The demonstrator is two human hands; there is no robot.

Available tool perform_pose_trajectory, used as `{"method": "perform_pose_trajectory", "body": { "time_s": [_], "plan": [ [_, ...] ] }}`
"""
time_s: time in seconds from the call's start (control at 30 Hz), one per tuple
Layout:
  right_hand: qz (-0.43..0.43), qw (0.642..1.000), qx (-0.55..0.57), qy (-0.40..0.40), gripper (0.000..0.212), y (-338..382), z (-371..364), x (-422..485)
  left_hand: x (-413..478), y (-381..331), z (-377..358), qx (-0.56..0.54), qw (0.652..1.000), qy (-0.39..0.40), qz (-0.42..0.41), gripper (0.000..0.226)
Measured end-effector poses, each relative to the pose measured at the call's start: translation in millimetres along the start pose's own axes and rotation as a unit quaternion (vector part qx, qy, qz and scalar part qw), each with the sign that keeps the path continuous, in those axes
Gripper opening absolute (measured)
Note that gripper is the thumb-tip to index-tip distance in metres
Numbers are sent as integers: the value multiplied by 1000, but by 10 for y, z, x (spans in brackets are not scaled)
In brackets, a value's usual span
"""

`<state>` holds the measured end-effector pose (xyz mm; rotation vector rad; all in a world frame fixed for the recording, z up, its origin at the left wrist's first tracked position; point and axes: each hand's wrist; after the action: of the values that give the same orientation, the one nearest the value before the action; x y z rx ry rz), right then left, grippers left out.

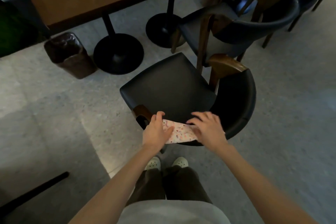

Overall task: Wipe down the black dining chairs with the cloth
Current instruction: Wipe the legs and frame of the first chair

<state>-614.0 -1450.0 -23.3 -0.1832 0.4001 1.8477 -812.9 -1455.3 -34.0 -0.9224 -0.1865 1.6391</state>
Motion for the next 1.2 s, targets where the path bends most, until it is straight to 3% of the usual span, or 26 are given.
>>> {"method": "perform_pose_trajectory", "body": {
  "time_s": [0.07, 0.13, 0.23, 0.37, 0.5, 0.73, 0.8, 0.83, 0.9, 0.93, 0.97, 1.07, 1.2],
  "plan": [
    [30, 991, 84, 98, 37, 205, -34, 42, -35, 97, -30, -27, 1000, -14, -6, 48],
    [29, 980, 56, 187, 55, 329, -101, 95, -71, 211, -37, -55, 998, -30, -17, 38],
    [79, 979, 10, 186, 51, 358, -136, 170, -134, 328, -2, -72, 995, -63, -24, 30],
    [102, 977, 85, 167, 43, 252, -60, 187, -158, 329, 19, -63, 994, -90, -24, 31],
    [117, 978, 32, 169, 42, -91, 9, 81, -142, 217, -28, -57, 991, -118, -5, 35],
    [140, 957, -79, 240, 43, -830, 290, 344, -131, -92, -256, -116, 975, -171, 79, 43],
    [138, 968, 30, 207, 42, -800, 305, 456, -178, -195, -370, -155, 961, -199, 118, 48],
    [114, 966, 140, 187, 41, -741, 240, 513, -215, -250, -439, -178, 950, -212, 141, 51],
    [27, 902, 386, 190, 37, -486, 152, 570, -281, -331, -596, -231, 926, -240, 175, 55],
    [5, 885, 421, 197, 36, -342, 62, 583, -308, -376, -658, -259, 913, -255, 186, 57],
    [15, 901, 385, 199, 39, -209, -30, 579, -337, -421, -711, -285, 900, -268, 193, 56],
    [120, 965, 129, 196, 48, 14, -217, 497, -394, -568, -815, -330, 869, -298, 219, 54],
    [153, 960, 94, 214, 52, -131, -177, 541, -373, -691, -867, -364, 836, -321, 256, 55]
  ]
}}
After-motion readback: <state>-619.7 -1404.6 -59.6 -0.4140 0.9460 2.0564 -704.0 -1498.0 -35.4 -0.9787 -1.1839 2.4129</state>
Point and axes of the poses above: each hand's wrist, its own x-axis towards the middle knuckle, its own z-axis out of the back of the hand, y = z × x, and after that the axes turned 3 degrees about y, right-handed
